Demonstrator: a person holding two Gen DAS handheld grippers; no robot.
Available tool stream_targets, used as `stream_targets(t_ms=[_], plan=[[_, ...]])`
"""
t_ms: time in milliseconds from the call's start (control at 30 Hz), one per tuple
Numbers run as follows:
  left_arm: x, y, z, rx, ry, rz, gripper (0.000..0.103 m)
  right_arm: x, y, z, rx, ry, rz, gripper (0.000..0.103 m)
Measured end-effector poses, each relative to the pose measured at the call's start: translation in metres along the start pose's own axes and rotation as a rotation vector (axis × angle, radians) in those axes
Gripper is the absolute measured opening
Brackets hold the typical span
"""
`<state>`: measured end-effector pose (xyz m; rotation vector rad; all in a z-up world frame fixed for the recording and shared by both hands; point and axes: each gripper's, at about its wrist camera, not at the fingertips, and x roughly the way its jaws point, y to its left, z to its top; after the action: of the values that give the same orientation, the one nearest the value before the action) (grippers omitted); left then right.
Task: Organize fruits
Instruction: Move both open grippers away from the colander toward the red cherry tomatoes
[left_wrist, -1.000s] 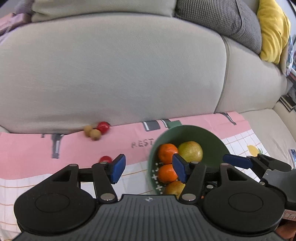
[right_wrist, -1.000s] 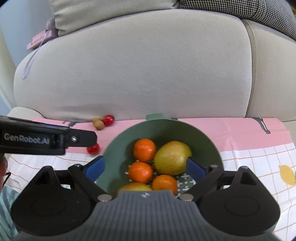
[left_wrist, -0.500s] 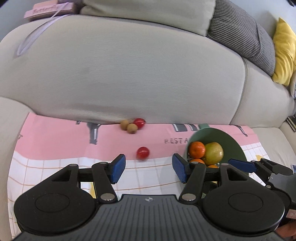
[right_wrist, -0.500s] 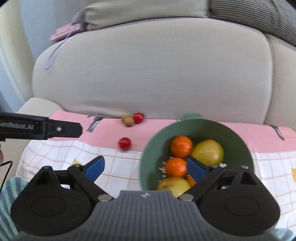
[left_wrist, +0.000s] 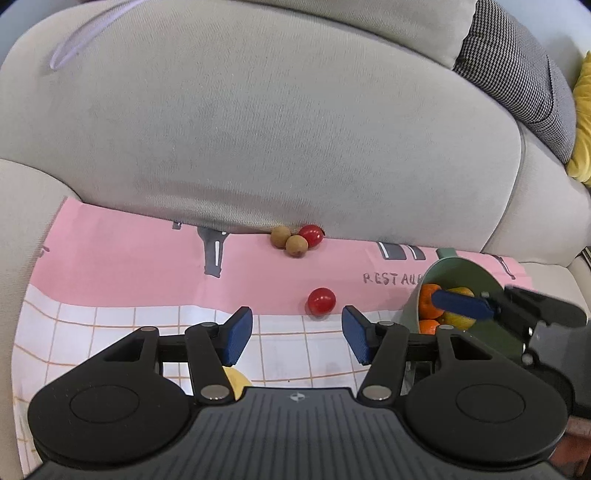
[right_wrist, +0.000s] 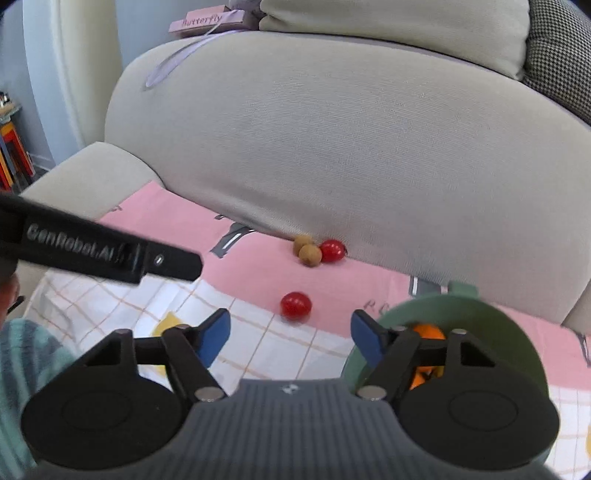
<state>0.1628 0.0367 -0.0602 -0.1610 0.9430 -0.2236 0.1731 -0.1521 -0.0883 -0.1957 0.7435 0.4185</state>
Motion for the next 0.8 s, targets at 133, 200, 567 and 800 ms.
stream_targets(t_ms=[133,200,567,800], plan=[[0.016,-0.002,0.006,0.014,0.022,-0.021,0.06,0.014,-0.011,0.007,-0.034,0.005,-0.036,0.049],[0.026,-0.006,0.009,0.026,0.033,-0.032,0.058,0.02,-0.022,0.011,-0.024,0.002,-0.063,0.046],[0.095,-0.025,0.01,0.072,0.129,-0.065,0.048,0.05,-0.05,0.016,0.069,0.03,-0.064,0.042],[0.127,-0.024,0.009,0.087,0.167,-0.048,0.048,0.062,-0.061,0.016,0.102,0.027,-0.04,0.042]])
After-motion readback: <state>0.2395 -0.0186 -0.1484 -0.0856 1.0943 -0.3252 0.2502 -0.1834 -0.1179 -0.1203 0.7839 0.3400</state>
